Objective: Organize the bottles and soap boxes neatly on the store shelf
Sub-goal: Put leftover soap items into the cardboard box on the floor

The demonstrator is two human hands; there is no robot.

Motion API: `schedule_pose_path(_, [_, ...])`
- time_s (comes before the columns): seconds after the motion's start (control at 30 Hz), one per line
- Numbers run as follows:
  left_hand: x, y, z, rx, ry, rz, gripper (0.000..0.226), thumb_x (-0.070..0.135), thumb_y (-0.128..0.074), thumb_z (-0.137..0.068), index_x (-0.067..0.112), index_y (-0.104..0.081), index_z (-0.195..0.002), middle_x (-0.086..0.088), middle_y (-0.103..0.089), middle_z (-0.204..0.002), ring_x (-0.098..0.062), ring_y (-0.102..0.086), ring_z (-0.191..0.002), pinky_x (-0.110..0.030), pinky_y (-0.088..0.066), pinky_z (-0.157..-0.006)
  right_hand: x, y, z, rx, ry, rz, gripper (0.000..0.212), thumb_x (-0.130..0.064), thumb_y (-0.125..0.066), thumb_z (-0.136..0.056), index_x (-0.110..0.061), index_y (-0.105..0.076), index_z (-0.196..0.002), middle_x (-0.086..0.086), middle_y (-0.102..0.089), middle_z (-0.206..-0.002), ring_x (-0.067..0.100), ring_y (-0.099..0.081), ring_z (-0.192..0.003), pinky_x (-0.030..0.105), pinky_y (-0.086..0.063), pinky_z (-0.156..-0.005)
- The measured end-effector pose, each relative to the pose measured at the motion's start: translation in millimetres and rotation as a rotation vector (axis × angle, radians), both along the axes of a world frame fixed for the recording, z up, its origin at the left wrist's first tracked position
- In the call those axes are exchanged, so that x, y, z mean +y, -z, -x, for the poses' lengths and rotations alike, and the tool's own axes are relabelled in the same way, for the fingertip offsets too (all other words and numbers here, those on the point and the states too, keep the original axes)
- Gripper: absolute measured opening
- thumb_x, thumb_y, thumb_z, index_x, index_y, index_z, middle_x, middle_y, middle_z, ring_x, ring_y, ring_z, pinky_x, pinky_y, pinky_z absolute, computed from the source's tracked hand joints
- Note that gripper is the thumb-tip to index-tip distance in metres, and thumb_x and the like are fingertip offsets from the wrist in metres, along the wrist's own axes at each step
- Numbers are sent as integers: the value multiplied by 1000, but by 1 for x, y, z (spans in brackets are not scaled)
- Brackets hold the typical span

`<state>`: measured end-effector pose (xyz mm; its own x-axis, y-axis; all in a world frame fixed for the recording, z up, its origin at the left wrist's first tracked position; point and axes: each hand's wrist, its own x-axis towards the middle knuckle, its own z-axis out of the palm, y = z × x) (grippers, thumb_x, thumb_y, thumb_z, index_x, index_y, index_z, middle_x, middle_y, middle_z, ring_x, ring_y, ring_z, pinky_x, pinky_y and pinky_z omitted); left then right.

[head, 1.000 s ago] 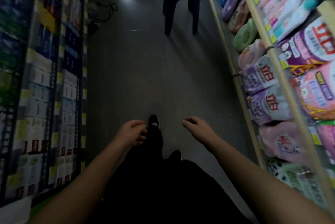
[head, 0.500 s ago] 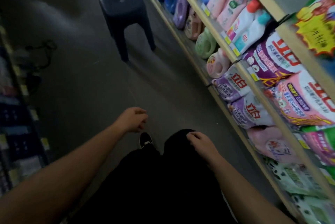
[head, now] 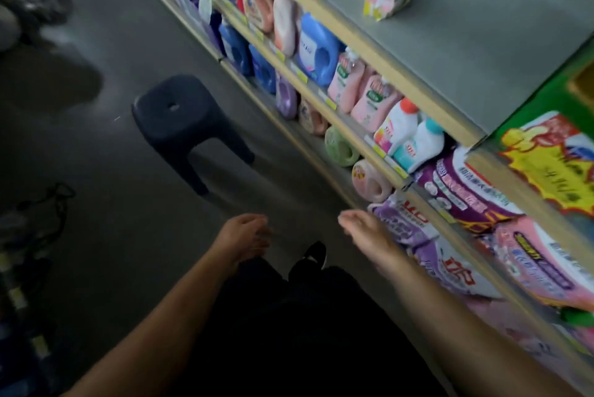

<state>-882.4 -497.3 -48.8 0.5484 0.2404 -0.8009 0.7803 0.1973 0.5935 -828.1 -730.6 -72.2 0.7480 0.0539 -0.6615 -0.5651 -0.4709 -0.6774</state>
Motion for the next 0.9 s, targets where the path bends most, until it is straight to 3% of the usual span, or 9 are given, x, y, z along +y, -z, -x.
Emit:
schedule_pose_path(0.1, [-5,-22,-76,-98,33,-6,12,14,-54,-98,11,-65,-102,-9,-65,-80,-19,-57,-58,-27,-49,-52,-3,-31,-73,-119,8,45,23,-44,-63,-86,-28,-67,-101,-15,-66,-88,5,-61,-82,25,-47,-75])
schedule_pose_path(0.17, [-8,-39,-132,-181,94,1,10,13,-55,-98,13,-65,-96,-7,-65,-75,-17,-58,-56,-25,-50,-50,-6,-54,-120,-245,66,44,17,-41,-65,-85,-28,-67,-95,-16,-66,-85,3,-62,-80,23,-49,-75])
schedule_pose_path(0.27, [-9,-67,-214,-296,177,-2,11,13,-57,-96,15,-65,-88,-8,-64,-78,-17,-58,-56,-26,-50,-52,-2,-86,-182,-368,170,-12,26,-49,-65,-75,-30,-67,-92,-11,-70,-95,12,-67,-93,37,-54,-89])
schedule_pose_path(0.33, [-5,-85,-265,-350,251,-19,9,17,-57,-96,15,-66,-96,-7,-66,-85,-19,-59,-64,-28,-49,-60,5,-103,-225,-404,234,-25,41,-56,-62,-64,-29,-67,-94,-7,-71,-97,14,-68,-95,42,-55,-90])
schedule_pose_path(0.4, [0,-100,-313,-387,306,-18,12,18,-56,-97,13,-64,-104,-7,-66,-89,-20,-60,-68,-27,-49,-62,14,-111,-269,-427,291,-23,46,-53,-64,-68,-24,-65,-103,-3,-70,-102,18,-67,-97,44,-54,-92])
schedule_pose_path(0.5, [8,-117,-371,-421,366,-2,12,17,-55,-98,13,-62,-107,-9,-66,-91,-23,-60,-72,-26,-49,-62,30,-112,-328,-437,359,78,49,-51,-66,-81,-19,-56,-117,-6,-63,-107,17,-61,-100,32,-50,-85])
schedule_pose_path(0.6, [15,-125,-418,-435,438,7,13,17,-56,-98,13,-62,-109,-12,-66,-95,-28,-60,-79,-30,-50,-67,46,-108,-378,-424,469,119,53,-53,-67,-79,-19,-51,-117,4,-63,-117,24,-60,-103,27,-40,-74])
schedule_pose_path(0.77, [18,-123,-473,-434,596,20,5,16,-56,-97,15,-60,-100,-8,-64,-87,-22,-57,-68,-28,-47,-65,66,-89,-435,-307,641,146,93,-57,-73,-73,-7,-36,-142,13,-50,-141,31,-51,-125,25,-31,-82])
schedule_pose_path(0.9, [17,-115,-501,-409,678,7,5,18,-57,-97,16,-61,-93,-10,-64,-92,-23,-59,-69,-30,-49,-66,74,-76,-444,-220,675,2,95,-38,-79,-77,-5,-26,-148,14,-48,-143,27,-52,-122,29,-37,-95])
